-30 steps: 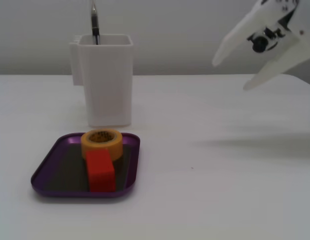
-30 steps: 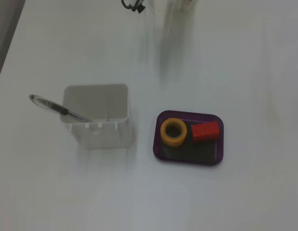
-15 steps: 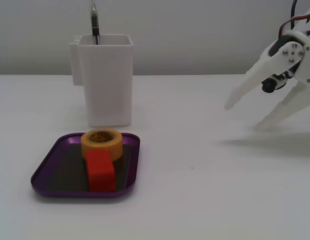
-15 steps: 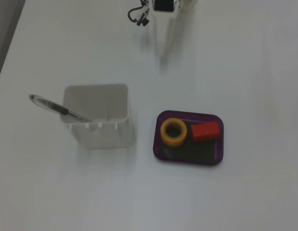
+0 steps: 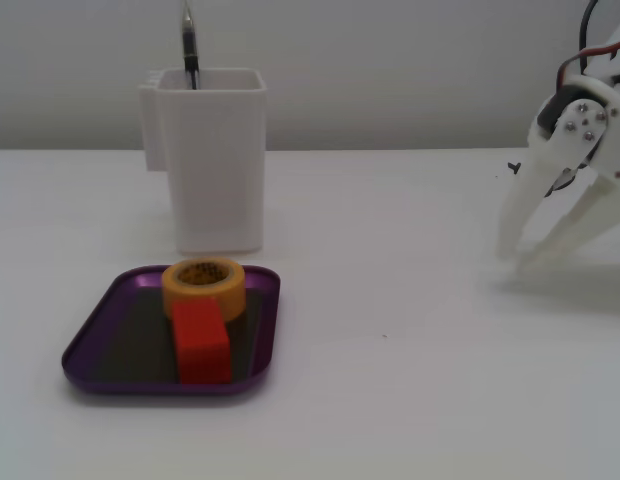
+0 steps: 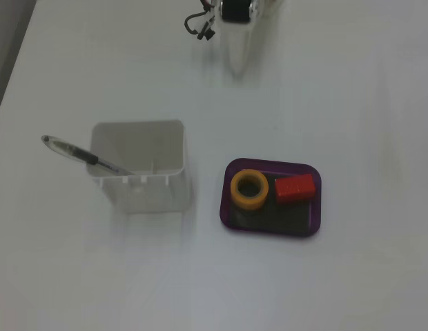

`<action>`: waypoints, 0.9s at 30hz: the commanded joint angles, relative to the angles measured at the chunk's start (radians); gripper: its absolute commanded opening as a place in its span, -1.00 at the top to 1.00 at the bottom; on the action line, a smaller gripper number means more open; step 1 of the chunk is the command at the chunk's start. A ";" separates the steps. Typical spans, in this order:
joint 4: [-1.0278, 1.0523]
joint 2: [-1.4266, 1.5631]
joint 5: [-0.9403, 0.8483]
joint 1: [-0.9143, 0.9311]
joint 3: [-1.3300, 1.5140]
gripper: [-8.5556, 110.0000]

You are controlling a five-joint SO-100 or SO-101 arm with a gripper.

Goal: Pick up the red cube and place it in the box.

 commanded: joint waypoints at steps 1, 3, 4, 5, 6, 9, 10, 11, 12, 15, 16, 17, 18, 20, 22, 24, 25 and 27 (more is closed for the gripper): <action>0.000 0.091 0.006 -0.005 0.048 0.83; -0.002 0.091 0.005 -0.005 0.106 0.83; -0.002 0.089 0.005 -0.005 0.129 0.83; -0.002 0.089 0.000 -0.005 0.135 0.83; -0.002 0.089 0.000 -0.005 0.135 0.83; -0.002 0.089 0.002 -0.005 0.135 0.83; -0.002 0.089 0.002 -0.005 0.135 0.83; -0.002 0.089 0.002 -0.005 0.135 0.83; -0.002 0.089 0.002 -0.005 0.135 0.83; -0.002 0.089 0.002 -0.005 0.135 0.83; -0.002 0.089 0.002 -0.005 0.135 0.83; -0.002 0.089 0.002 -0.005 0.135 0.83; -0.002 0.089 0.002 -0.005 0.135 0.83; -0.002 0.089 0.002 -0.005 0.135 0.83; -0.002 0.089 0.002 -0.005 0.135 0.83; -0.002 0.089 0.002 -0.005 0.135 0.83; -0.002 0.089 0.002 -0.005 0.135 0.83; -0.002 0.089 0.002 -0.005 0.135 0.83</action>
